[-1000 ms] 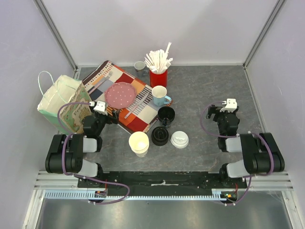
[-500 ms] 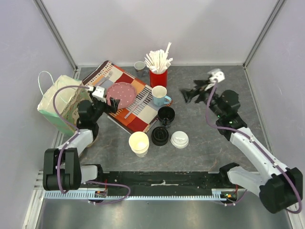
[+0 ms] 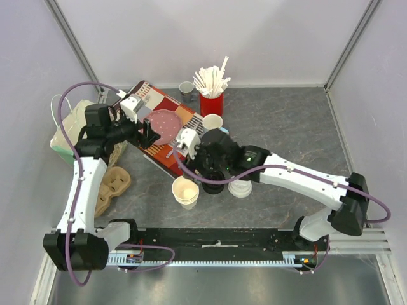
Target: Pack the takeout coffee
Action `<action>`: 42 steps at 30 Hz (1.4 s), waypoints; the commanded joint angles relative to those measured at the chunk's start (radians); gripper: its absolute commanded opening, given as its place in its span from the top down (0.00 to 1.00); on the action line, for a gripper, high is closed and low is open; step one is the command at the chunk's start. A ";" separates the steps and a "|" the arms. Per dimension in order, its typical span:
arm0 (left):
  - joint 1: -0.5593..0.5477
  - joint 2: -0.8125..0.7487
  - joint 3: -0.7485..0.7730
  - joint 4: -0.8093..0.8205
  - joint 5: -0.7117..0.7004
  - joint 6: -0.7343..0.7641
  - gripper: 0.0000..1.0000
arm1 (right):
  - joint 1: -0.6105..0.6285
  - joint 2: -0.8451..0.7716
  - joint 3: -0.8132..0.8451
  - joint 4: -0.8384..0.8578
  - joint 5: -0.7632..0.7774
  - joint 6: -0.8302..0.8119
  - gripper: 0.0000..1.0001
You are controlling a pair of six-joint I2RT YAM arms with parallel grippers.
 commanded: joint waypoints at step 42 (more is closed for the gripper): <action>-0.004 -0.031 0.110 -0.413 -0.006 0.078 0.18 | 0.087 0.213 0.267 -0.279 -0.028 -0.122 1.00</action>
